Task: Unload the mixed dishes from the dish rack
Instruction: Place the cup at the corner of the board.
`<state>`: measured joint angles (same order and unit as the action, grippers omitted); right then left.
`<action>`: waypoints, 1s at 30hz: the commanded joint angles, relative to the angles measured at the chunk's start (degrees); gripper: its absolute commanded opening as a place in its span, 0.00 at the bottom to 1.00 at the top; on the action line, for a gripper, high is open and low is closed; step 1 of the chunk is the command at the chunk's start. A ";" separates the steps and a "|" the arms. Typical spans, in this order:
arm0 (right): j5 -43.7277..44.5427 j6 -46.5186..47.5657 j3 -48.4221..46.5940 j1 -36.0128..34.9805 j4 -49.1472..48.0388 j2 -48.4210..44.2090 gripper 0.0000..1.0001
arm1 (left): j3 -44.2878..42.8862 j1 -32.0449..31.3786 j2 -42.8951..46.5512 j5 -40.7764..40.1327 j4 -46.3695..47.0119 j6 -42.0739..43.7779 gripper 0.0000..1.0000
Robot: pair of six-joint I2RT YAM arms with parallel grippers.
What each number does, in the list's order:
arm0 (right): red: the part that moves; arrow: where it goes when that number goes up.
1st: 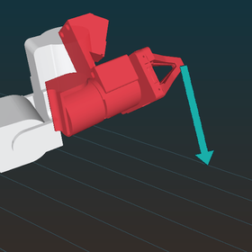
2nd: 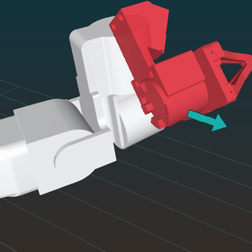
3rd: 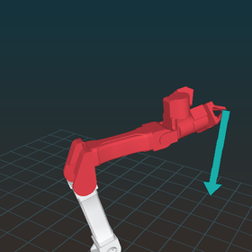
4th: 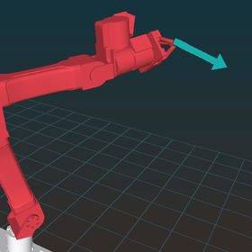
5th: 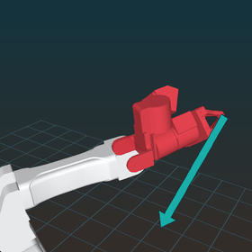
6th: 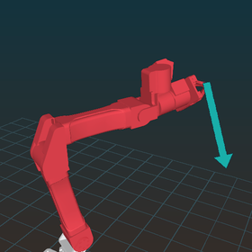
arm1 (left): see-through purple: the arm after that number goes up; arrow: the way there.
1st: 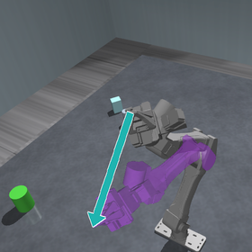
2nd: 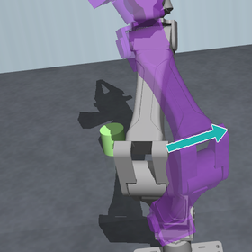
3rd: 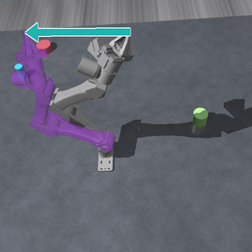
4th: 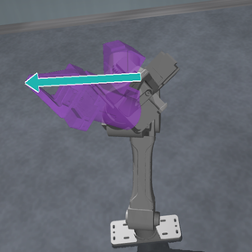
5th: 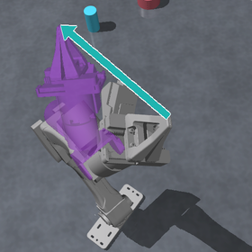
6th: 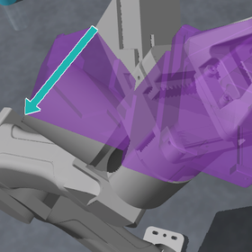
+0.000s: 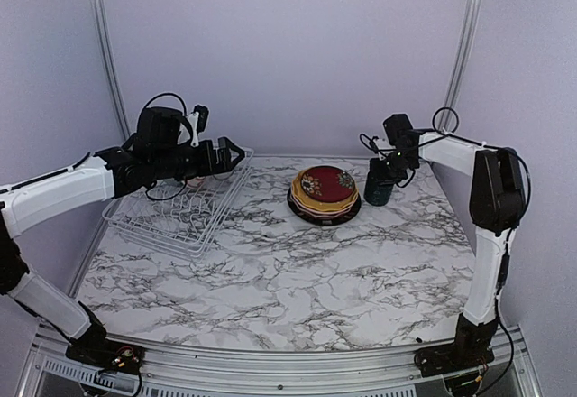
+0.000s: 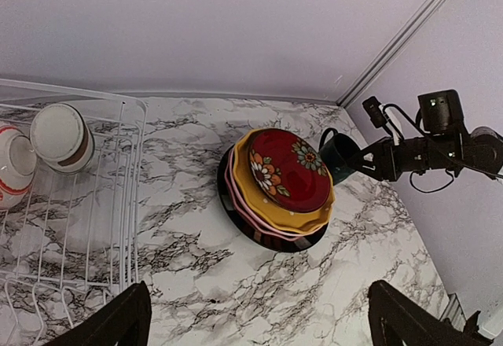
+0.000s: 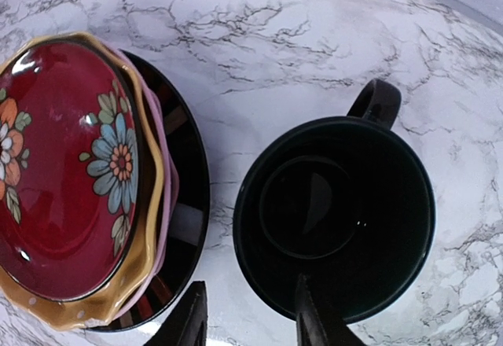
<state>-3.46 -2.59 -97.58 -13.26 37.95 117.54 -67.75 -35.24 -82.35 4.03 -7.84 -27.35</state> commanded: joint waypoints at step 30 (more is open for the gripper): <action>-8.27 -1.37 3.09 -3.29 -2.38 -15.91 0.98 | -22.13 -1.70 -13.32 -27.60 -18.36 14.87 0.99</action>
<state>-10.31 -3.42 -96.20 -14.68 36.47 104.92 -86.56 -39.33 -92.73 -23.05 -26.24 -14.00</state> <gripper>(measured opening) 0.984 0.989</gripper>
